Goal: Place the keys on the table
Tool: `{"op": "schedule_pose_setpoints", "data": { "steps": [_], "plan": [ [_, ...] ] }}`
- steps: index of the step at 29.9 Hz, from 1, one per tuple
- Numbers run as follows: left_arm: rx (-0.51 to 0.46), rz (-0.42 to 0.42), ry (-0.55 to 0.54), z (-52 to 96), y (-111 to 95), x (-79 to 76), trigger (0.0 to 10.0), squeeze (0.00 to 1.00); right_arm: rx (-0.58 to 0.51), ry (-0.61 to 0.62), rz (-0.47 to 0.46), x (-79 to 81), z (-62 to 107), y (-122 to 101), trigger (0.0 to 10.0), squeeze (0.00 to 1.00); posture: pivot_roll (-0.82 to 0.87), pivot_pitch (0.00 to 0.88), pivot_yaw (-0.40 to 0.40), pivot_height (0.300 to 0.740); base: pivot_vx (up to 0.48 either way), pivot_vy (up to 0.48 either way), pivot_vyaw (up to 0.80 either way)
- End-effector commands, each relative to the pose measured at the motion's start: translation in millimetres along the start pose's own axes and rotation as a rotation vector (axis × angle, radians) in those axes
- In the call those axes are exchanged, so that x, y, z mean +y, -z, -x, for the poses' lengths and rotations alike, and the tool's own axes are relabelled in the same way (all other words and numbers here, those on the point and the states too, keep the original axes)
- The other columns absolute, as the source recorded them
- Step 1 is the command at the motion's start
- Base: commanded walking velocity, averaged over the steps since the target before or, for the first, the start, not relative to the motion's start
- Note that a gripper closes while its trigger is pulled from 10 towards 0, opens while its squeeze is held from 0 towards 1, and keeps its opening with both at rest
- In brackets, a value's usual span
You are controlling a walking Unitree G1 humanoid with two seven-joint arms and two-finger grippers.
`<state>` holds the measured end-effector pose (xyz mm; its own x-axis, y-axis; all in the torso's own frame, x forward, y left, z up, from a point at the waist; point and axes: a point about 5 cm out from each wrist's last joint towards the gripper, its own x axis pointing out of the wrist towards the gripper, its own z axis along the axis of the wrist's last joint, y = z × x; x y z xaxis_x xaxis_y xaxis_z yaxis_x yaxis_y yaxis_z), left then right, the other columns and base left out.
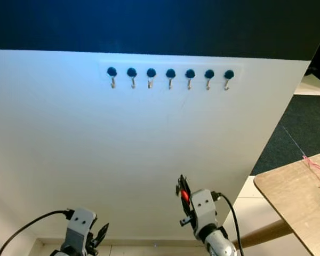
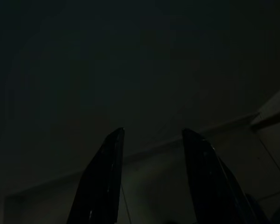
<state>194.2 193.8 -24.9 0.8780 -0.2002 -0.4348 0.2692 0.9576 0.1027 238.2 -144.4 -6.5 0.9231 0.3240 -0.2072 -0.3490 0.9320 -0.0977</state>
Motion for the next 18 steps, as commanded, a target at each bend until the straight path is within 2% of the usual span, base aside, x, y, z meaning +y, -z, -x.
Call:
{"op": "schedule_pose_setpoints", "data": {
  "steps": [1, 3, 7, 13, 16, 18],
  "plan": [
    [-0.012, -0.013, 0.001, -2.9, -1.2, -4.1, 10.0, 0.0, -0.009, 0.013, 0.001, -2.5, -3.3, -2.6, 10.0, 0.0, 0.08, 0.0, -0.013, 0.74, 0.0, 0.0, 0.0],
    [-0.012, -0.013, 0.001, -2.9, -1.2, -4.1, 10.0, 0.0, -0.009, 0.013, 0.001, -2.5, -3.3, -2.6, 10.0, 0.0, 0.08, 0.0, -0.013, 0.74, 0.0, 0.0, 0.0],
    [-0.09, -0.01, -0.023, -13.3, -17.5, -5.3, 10.0, 0.0, -0.044, 0.014, -0.006, -1.6, -11.0, -9.5, 10.0, 0.0, 0.09, 0.0, -0.029, 0.74, 0.0, 0.0, 0.0],
    [-0.134, -0.001, -0.03, -17.4, -26.2, -6.6, 10.0, 0.0, -0.082, 0.007, 0.016, -0.7, -16.9, -17.8, 10.0, 0.0, 0.09, 0.0, -0.032, 0.74, 0.0, 0.0, 0.0],
    [-0.149, 0.004, -0.031, -18.4, -29.0, -6.6, 10.0, 0.0, -0.131, -0.004, 0.071, 0.0, -20.3, -27.0, 10.0, 0.0, 0.09, 0.0, -0.029, 0.74, 0.0, 0.0, 0.0],
    [-0.157, 0.004, -0.027, -19.2, -30.3, -6.9, 10.0, 0.0, -0.191, -0.086, 0.262, 7.4, -22.5, -37.5, 10.0, 0.0, 0.08, 0.0, -0.027, 0.74, 0.0, 0.0, 0.0]
  ]
}}
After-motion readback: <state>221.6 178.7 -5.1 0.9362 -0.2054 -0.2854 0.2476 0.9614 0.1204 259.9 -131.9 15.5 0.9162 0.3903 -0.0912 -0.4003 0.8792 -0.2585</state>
